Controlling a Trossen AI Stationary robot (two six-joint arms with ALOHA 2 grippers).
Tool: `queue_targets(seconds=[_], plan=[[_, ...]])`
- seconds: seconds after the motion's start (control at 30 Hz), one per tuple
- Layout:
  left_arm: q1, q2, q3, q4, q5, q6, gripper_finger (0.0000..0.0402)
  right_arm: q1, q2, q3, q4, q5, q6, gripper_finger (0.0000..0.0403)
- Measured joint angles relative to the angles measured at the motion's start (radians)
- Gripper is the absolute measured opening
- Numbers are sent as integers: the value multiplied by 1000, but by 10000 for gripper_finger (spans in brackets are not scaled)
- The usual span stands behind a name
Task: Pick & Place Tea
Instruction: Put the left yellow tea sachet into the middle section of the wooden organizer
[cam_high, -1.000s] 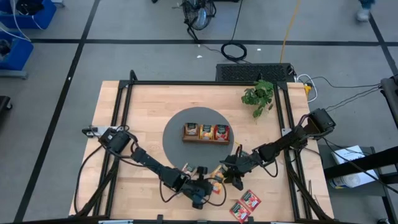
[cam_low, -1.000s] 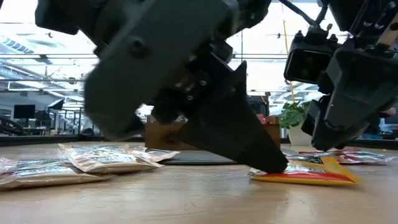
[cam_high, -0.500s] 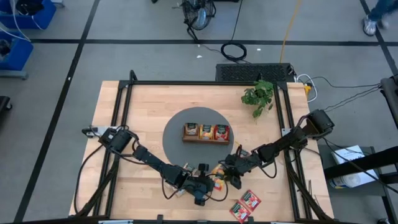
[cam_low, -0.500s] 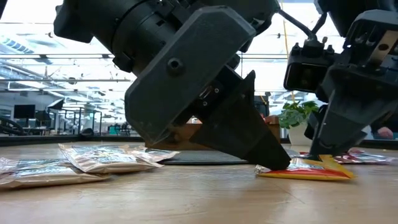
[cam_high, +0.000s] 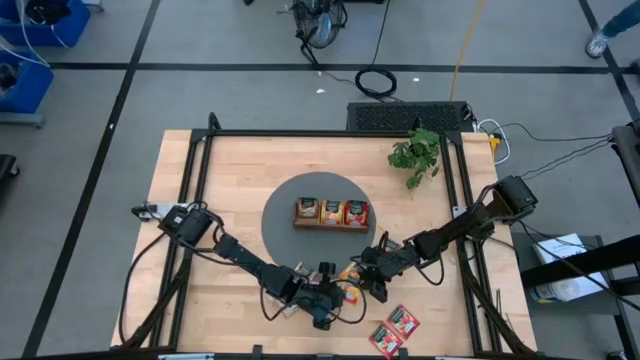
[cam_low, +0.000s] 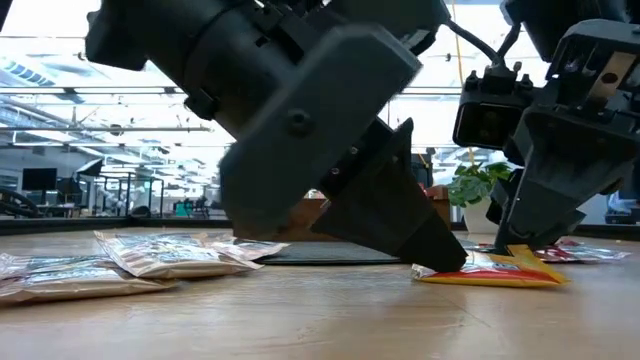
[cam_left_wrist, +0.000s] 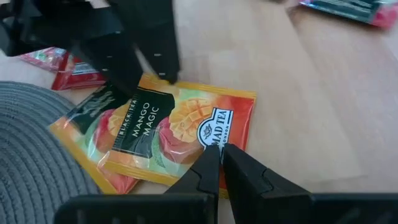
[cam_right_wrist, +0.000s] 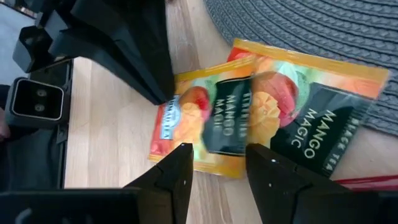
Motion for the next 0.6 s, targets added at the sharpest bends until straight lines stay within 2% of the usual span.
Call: queue_targets(seconds=[0.23,0.33,0.6], plan=[[29,0,-1,54,20,24,31,1,1,0,-4,-25,-43,132],[36,4,0,57,34,19,31,-1,1,-1,-4,-27,-59,117],[35,9,0,68,31,20,31,0,5,-2,3,13,-151,17]])
